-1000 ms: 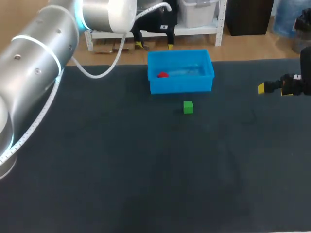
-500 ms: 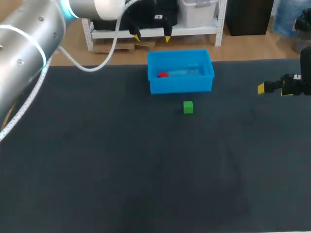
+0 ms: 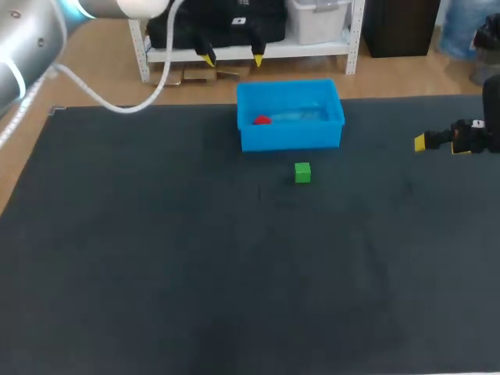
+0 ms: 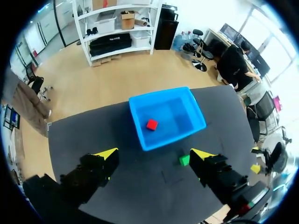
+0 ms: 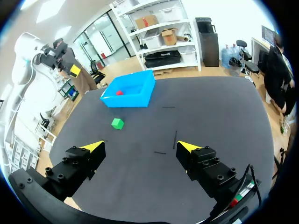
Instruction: Use the left arm to pick the red cube and place it into the blue plastic box first, then use the right arm to grasp the green cube and put it into the same blue plastic box after the first action is fully finished.
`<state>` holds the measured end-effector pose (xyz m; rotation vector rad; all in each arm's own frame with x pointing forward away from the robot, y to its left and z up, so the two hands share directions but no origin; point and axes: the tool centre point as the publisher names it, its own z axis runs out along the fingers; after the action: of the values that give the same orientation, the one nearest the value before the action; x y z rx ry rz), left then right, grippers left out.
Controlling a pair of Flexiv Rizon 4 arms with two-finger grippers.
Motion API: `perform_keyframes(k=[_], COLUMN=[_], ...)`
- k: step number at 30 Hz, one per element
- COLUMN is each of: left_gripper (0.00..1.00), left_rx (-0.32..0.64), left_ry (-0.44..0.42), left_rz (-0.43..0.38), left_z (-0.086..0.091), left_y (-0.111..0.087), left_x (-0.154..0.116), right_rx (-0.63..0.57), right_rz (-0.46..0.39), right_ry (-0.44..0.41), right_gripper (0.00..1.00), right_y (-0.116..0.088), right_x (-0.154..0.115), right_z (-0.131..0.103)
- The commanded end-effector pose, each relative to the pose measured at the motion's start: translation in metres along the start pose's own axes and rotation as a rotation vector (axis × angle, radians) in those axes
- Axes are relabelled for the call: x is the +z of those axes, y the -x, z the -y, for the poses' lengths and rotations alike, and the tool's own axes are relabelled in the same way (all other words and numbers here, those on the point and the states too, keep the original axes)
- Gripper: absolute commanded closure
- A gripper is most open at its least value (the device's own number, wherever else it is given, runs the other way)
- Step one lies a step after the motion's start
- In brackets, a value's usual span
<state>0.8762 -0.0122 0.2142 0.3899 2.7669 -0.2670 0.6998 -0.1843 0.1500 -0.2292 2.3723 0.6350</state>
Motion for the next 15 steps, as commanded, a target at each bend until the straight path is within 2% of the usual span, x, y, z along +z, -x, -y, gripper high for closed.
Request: perform_keyframes(k=[1,15], left_gripper=[0.0,0.0], left_rx=[-0.005,0.015], left_ry=[-0.016,-0.083], left_rz=[0.142,0.19], left_z=[-0.005,-0.009], left_y=[-0.033,-0.06], left_x=[-0.008,-0.026], right_rx=[-0.001,-0.001], right_rz=[-0.001,-0.001], right_ry=[0.001,0.001], right_gripper=[0.0,0.0], right_y=[0.0,0.0], right_x=[0.0,0.0], right_z=[0.0,0.0])
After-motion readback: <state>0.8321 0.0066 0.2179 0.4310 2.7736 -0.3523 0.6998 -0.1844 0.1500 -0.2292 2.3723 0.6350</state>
